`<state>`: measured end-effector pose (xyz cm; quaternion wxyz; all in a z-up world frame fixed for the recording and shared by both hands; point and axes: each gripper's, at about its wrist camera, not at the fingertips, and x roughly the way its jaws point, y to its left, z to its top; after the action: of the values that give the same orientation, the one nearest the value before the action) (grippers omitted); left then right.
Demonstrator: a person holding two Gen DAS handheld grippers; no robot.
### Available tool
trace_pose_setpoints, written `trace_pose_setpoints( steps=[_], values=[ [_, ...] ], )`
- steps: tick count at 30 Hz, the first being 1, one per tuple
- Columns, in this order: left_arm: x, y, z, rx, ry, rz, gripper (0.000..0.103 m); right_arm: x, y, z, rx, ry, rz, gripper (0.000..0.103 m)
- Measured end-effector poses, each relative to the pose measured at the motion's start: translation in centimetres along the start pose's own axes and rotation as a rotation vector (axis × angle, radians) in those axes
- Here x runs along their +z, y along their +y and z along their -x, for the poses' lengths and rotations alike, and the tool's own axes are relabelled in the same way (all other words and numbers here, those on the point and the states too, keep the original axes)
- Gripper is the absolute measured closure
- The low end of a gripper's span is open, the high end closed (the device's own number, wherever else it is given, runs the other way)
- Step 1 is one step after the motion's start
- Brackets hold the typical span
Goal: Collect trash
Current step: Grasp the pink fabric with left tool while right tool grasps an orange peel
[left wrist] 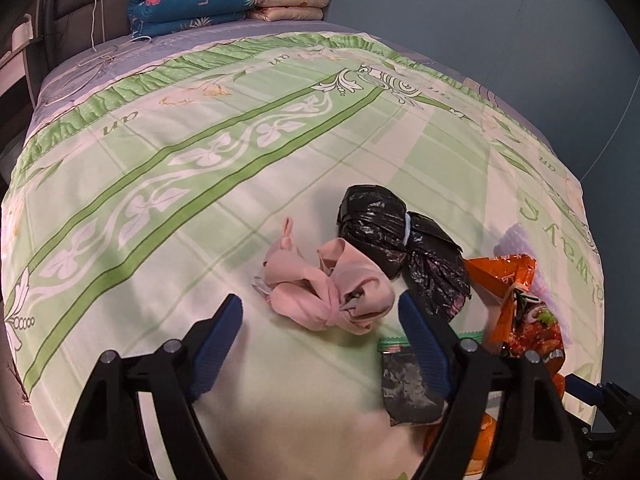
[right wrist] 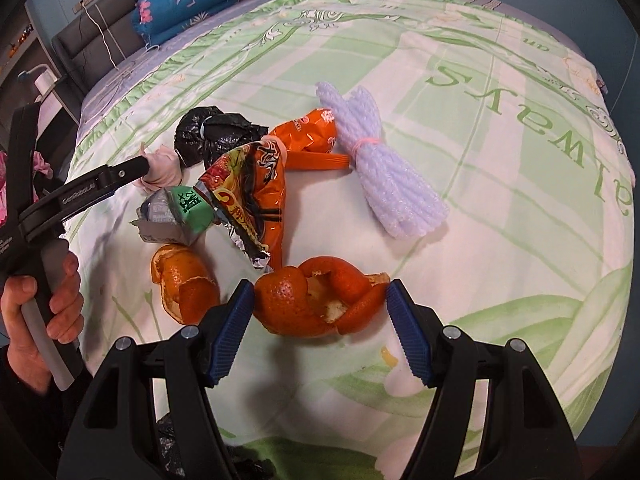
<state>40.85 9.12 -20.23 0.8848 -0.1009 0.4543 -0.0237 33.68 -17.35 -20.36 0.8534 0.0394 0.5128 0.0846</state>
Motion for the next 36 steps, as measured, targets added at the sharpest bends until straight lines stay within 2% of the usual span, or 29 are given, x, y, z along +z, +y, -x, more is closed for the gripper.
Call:
trace_pose_setpoints(
  steps=[3, 11, 14, 19, 21, 23, 24, 26, 29, 36],
  values=[
    [0.2, -0.4, -1.0, -0.033, 0.017, -0.007, 0.045, 0.3, 0.4, -0.4, -0.007, 0.003, 0.012, 0.037],
    [-0.1, -2.2, -2.4, -0.070, 0.020, -0.063, 0.068, 0.3, 0.4, -1.1, -0.017, 0.031, 0.016, 0.035],
    [-0.3, -2.3, -2.2, -0.075, 0.013, -0.071, 0.073, 0.0, 0.6, -1.5, -0.025, 0.045, 0.024, 0.030],
    [-0.2, -1.9, -1.9, -0.094, 0.013, -0.056, 0.077, 0.3, 0.9, -2.2, -0.041, 0.049, 0.040, 0.031],
    [-0.2, -1.8, -1.5, -0.100, 0.009, -0.053, 0.078, 0.3, 1.0, -2.4, -0.067, 0.044, 0.049, 0.040],
    [-0.2, -1.6, -1.0, -0.109, 0.002, -0.046, 0.078, 0.3, 1.3, -2.0, -0.072, 0.027, 0.064, 0.057],
    [-0.3, -1.6, -0.6, -0.117, -0.003, -0.046, 0.079, 0.3, 1.4, -1.9, -0.077, 0.017, 0.070, 0.060],
    [-0.3, -1.6, 0.0, -0.122, -0.014, -0.050, 0.079, 0.3, 1.5, -1.5, -0.076, -0.001, 0.073, 0.075],
    [-0.5, -1.5, 1.3, -0.131, -0.032, -0.053, 0.079, 0.4, 1.5, -0.7, -0.071, -0.026, 0.070, 0.087],
    [-1.2, -0.8, 5.4, -0.143, -0.087, -0.045, 0.079, -0.1, 2.3, 2.6, -0.039, -0.087, 0.092, 0.091]
  ],
)
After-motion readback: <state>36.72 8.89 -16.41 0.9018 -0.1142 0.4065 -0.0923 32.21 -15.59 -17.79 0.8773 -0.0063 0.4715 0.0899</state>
